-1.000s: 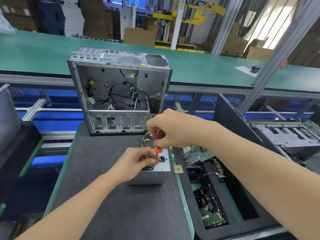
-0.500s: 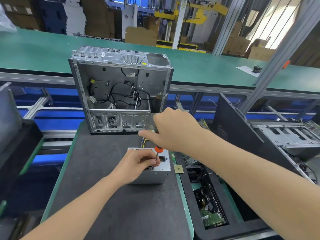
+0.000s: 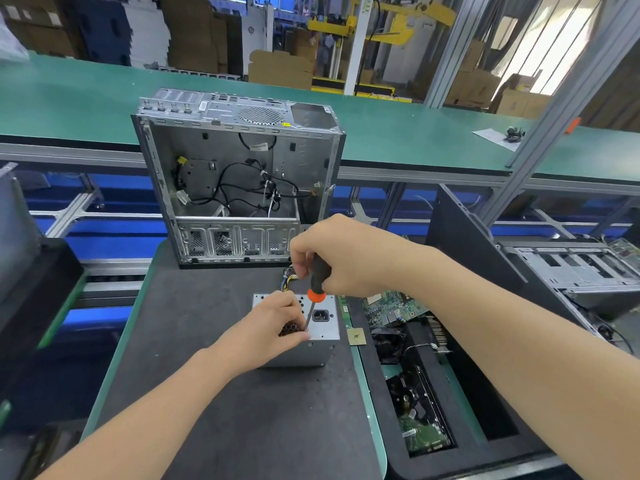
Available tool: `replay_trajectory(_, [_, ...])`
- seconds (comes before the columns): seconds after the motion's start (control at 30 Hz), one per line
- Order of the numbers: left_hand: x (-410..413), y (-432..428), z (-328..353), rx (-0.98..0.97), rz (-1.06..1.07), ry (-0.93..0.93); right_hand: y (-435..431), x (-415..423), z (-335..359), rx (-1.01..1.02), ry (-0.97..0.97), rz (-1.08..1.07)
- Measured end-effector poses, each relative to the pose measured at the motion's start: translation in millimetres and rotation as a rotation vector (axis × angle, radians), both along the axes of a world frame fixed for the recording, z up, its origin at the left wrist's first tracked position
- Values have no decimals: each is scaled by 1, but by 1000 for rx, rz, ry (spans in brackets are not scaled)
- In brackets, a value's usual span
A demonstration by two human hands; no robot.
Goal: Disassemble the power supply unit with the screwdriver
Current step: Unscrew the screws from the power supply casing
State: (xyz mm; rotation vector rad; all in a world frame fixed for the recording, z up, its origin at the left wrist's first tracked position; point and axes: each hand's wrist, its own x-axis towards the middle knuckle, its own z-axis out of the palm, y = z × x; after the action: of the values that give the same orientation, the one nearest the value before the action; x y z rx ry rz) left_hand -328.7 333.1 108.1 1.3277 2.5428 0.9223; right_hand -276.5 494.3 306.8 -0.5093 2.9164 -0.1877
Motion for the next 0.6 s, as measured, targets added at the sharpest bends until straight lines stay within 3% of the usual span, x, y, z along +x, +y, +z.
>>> replay_trajectory(0.23, [2,8,4,-145,-26,185,10,3,3,-23,-22,-39])
replay_trajectory(0.37, [5,13,6,-201,20,196,16,4,8,-46,16,-73])
replay_trajectory(0.47, [2,18,17,-157,106,65,20,4,11,-94,56,-119])
replay_trajectory(0.6, [-16,-7,19,109,370,-130,21,3,11,-189,153,-193])
